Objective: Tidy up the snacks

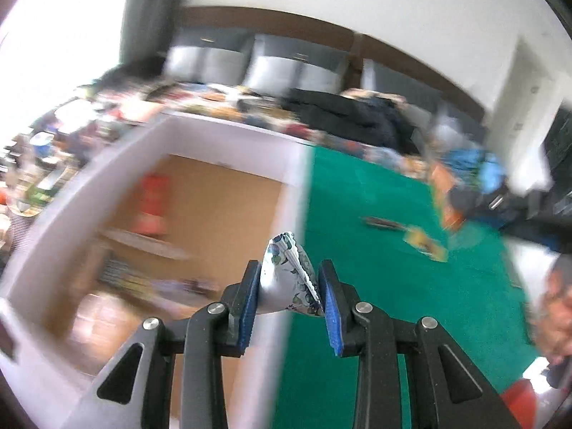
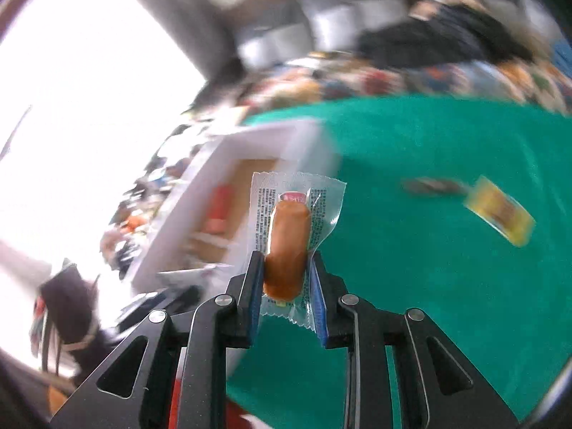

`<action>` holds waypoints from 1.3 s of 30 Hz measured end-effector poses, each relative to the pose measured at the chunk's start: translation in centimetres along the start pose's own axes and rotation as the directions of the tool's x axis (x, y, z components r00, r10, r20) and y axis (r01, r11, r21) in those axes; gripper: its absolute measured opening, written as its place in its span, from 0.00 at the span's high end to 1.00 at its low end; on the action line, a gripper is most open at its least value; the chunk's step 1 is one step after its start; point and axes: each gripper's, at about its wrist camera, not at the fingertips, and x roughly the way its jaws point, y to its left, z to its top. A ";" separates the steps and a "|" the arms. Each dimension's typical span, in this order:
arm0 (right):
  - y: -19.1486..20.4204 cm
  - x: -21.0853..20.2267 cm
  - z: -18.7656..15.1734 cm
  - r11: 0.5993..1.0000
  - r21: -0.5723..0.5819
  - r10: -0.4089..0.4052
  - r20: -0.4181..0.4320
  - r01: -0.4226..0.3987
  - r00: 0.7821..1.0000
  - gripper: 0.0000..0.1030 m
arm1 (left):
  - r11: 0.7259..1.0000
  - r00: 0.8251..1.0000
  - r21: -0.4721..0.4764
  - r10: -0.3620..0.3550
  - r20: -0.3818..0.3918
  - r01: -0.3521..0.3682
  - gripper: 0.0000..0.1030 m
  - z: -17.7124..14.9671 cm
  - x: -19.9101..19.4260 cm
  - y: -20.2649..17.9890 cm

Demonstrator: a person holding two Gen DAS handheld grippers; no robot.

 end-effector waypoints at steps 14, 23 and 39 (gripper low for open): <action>5.9 2.1 2.5 0.969 -0.183 -0.134 0.192 0.169 0.972 0.33 | 0.962 0.967 -0.104 0.249 -0.053 -0.253 0.21 -3.6 -1.3 9.3; -12.6 0.8 -8.6 0.850 -0.157 -0.504 0.035 0.503 0.863 0.33 | 0.996 0.999 0.084 -0.036 0.032 0.033 0.00 -3.5 -2.6 -5.8; -24.5 -3.9 -18.3 0.783 0.009 -0.621 0.060 0.622 0.782 0.26 | 0.967 0.979 0.251 0.005 -0.205 0.047 0.01 -12.2 15.5 -18.8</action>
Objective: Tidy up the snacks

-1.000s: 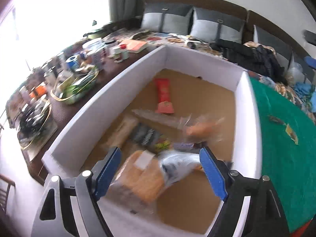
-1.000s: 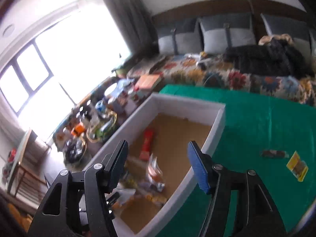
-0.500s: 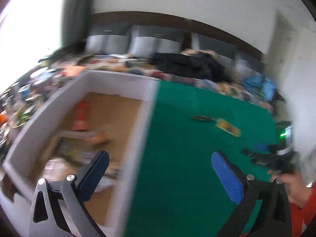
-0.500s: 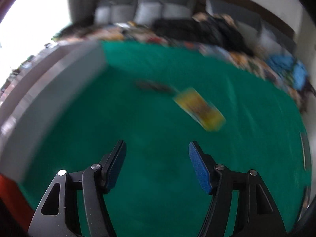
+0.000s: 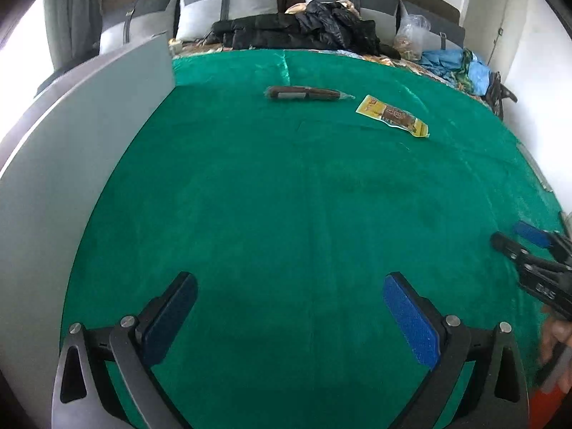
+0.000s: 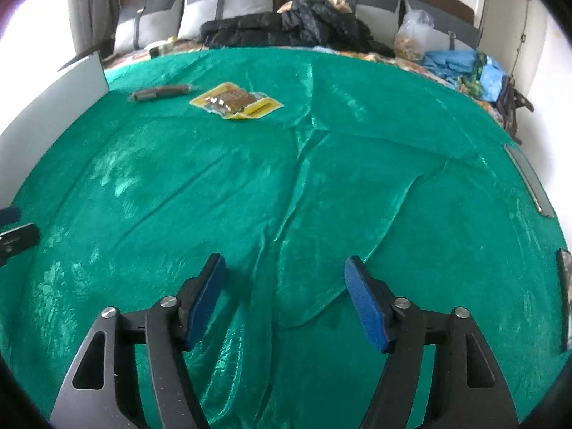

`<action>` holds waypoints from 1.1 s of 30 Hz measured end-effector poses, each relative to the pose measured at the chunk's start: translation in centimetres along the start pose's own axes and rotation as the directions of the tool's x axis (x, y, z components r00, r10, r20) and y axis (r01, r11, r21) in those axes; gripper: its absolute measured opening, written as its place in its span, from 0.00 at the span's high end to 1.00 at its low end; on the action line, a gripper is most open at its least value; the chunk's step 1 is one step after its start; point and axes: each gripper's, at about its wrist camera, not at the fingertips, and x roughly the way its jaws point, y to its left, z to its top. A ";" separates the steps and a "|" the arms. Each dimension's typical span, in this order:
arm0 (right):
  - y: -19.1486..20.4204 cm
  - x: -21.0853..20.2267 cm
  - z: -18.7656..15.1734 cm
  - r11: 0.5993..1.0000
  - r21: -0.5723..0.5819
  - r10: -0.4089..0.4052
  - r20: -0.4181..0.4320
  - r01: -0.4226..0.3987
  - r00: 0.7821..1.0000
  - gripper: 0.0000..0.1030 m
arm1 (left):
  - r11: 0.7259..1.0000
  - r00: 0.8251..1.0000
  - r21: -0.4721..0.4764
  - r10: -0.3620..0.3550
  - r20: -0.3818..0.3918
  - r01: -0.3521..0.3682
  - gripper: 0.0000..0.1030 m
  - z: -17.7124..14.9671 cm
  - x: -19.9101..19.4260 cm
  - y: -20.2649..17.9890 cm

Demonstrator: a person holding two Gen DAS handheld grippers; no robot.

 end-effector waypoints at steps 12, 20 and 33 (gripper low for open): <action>-1.1 0.7 -0.2 0.999 0.051 0.005 -0.022 -0.003 1.000 0.14 | 0.999 0.999 0.037 0.040 -0.001 -0.040 0.00 0.2 2.1 0.1; -1.1 0.7 -0.3 0.999 0.052 0.004 -0.022 -0.003 1.000 0.14 | 0.999 0.999 0.037 0.039 0.000 -0.039 0.00 0.3 2.1 0.1; -1.2 0.7 -0.3 0.999 0.052 0.005 -0.022 -0.004 1.000 0.13 | 0.999 0.999 0.031 0.044 0.000 -0.044 0.00 0.3 2.1 0.1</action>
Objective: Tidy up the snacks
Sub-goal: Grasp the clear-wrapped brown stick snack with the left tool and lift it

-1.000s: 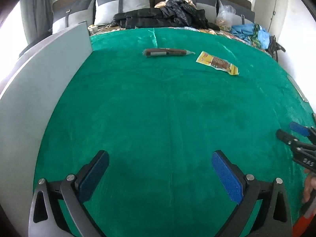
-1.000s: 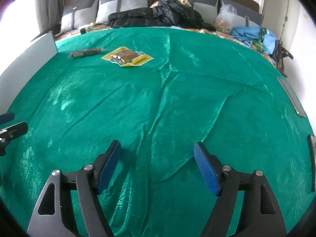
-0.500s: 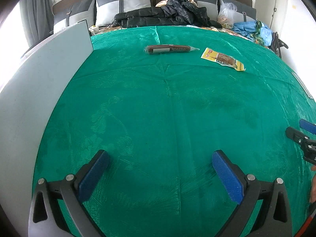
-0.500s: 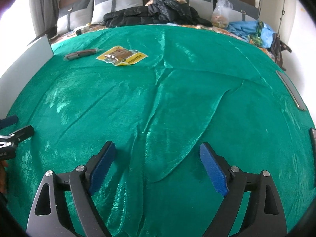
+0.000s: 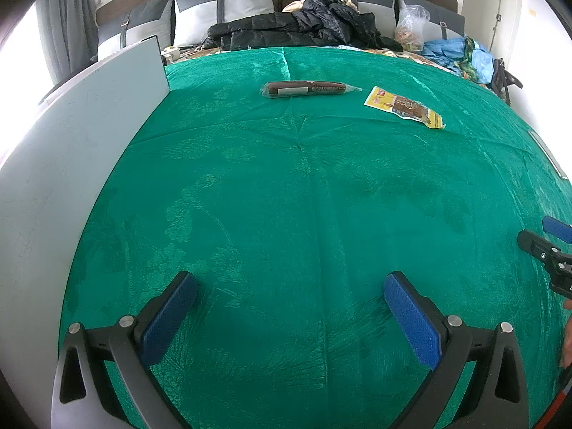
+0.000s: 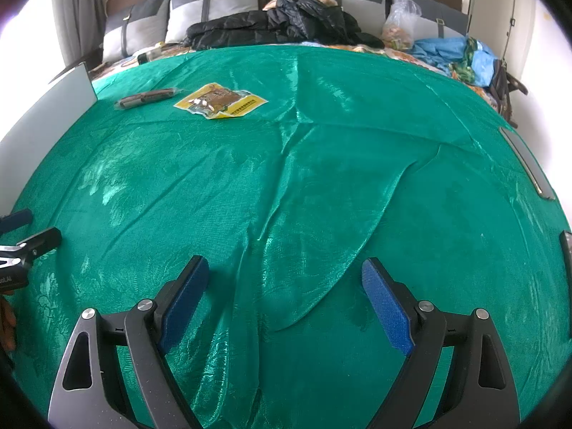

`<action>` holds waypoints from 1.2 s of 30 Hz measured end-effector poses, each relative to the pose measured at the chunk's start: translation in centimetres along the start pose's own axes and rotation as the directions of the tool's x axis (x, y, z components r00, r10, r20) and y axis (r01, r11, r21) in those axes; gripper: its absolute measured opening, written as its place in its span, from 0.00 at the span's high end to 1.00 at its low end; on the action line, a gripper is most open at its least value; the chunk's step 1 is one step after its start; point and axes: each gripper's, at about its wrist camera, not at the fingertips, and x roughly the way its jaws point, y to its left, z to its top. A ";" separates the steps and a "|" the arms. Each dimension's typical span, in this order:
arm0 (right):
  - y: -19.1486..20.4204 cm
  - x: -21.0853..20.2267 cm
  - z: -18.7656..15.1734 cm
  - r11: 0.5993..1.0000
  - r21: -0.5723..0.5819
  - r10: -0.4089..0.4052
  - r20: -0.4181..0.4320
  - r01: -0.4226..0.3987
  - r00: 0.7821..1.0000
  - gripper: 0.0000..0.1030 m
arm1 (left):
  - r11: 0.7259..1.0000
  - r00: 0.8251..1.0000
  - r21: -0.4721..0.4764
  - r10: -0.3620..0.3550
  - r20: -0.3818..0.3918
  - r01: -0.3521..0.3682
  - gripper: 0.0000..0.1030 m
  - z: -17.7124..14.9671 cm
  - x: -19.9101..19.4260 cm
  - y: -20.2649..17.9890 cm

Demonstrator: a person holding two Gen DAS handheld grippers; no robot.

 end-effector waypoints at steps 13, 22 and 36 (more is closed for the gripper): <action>0.0 0.0 0.0 1.000 0.000 0.001 0.000 -0.001 1.000 0.13 | 0.916 0.977 0.371 -0.084 -0.198 0.154 0.00 8.1 3.5 0.6; 0.0 -0.1 0.0 1.000 0.001 0.002 0.000 -0.002 1.000 0.13 | 0.877 0.982 0.451 -0.103 -0.157 0.164 0.03 20.3 9.2 -0.7; 0.0 0.0 0.0 1.000 0.003 0.005 0.000 -0.005 1.000 0.13 | 0.910 0.951 0.309 -0.211 -0.228 0.276 0.80 20.0 13.0 -1.6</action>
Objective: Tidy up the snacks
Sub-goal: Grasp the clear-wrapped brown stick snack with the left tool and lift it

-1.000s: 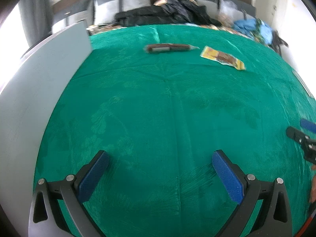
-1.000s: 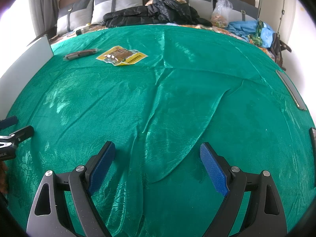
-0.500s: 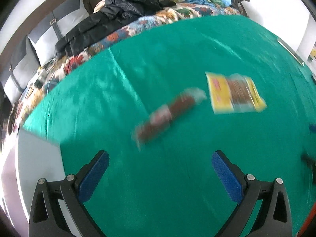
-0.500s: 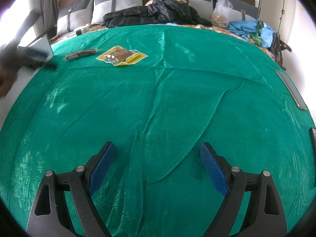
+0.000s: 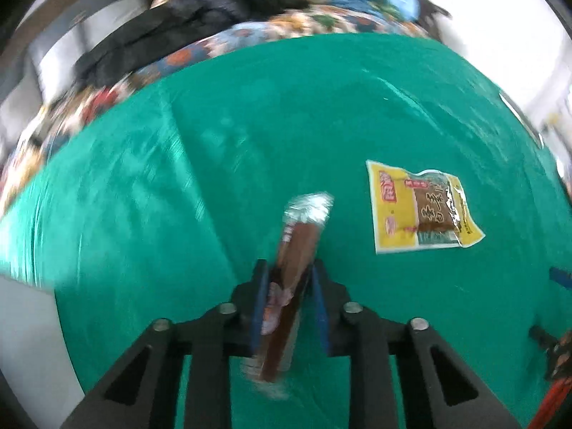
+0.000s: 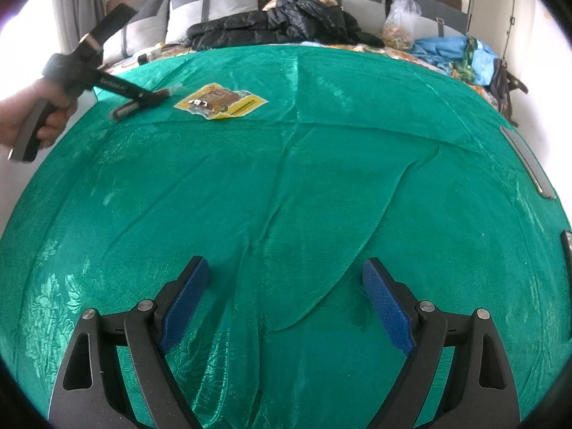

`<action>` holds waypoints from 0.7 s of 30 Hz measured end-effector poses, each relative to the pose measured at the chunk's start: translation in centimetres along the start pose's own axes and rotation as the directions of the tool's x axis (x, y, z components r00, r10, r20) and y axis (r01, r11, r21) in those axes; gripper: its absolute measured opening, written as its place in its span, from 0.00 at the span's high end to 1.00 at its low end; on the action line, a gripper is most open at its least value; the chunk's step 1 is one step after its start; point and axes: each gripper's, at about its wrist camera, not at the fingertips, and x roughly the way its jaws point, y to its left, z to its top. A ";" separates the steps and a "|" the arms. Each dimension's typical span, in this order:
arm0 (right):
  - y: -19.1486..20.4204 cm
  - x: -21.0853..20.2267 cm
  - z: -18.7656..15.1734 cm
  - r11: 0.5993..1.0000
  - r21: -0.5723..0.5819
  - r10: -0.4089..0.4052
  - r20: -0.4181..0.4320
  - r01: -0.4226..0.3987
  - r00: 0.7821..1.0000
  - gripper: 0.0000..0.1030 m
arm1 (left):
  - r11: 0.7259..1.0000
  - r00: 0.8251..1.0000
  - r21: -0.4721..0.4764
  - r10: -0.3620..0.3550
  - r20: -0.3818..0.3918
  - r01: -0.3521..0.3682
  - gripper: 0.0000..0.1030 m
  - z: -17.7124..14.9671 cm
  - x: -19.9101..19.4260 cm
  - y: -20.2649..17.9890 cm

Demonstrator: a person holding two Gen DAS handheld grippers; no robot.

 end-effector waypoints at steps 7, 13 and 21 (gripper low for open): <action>0.0 0.0 0.0 1.000 0.000 0.000 0.000 0.000 1.000 0.13 | 0.962 1.000 -0.274 0.002 -0.005 -0.003 0.81 -9.8 -4.6 -1.3; 0.0 0.0 0.0 1.000 0.000 0.000 0.000 0.000 1.000 0.13 | 0.944 1.000 -0.330 0.011 0.015 -0.006 0.82 -18.3 -8.7 -5.1; 0.0 0.0 0.0 1.000 0.000 0.001 0.000 -0.001 1.000 0.13 | 0.966 0.989 -0.254 0.072 0.129 -0.037 0.56 -21.5 -9.2 -7.4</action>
